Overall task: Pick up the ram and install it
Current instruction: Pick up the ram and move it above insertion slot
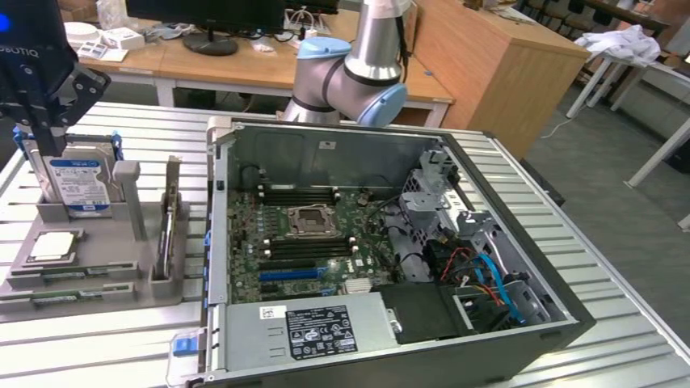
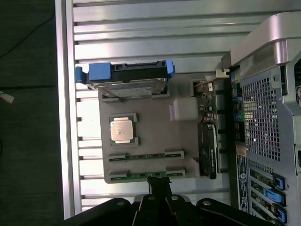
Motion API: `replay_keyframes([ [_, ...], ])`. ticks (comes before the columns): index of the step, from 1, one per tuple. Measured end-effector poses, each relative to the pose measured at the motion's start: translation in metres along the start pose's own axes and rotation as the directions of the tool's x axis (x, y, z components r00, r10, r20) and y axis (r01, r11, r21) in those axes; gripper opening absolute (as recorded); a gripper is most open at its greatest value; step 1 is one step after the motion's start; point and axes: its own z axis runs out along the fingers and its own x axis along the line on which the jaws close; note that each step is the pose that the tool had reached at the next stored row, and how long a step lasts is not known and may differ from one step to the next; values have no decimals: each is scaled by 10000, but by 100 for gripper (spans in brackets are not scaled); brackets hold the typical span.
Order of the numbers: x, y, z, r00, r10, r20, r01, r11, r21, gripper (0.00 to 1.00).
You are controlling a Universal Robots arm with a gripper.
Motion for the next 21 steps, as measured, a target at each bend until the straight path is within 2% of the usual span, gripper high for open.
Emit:
replay_keyframes([
  [10, 0, 0, 0, 10000, -1, -1, 1, 10000, 0, 11],
  [13, 0, 0, 0, 9999, -142, -6, 142, 9999, 3, 11],
  [17, 1, 0, 0, 9977, -681, -28, 681, 9977, 13, 11],
  [21, 0, 0, 1, 9902, -1395, -60, 1395, 9902, 26, 11],
])
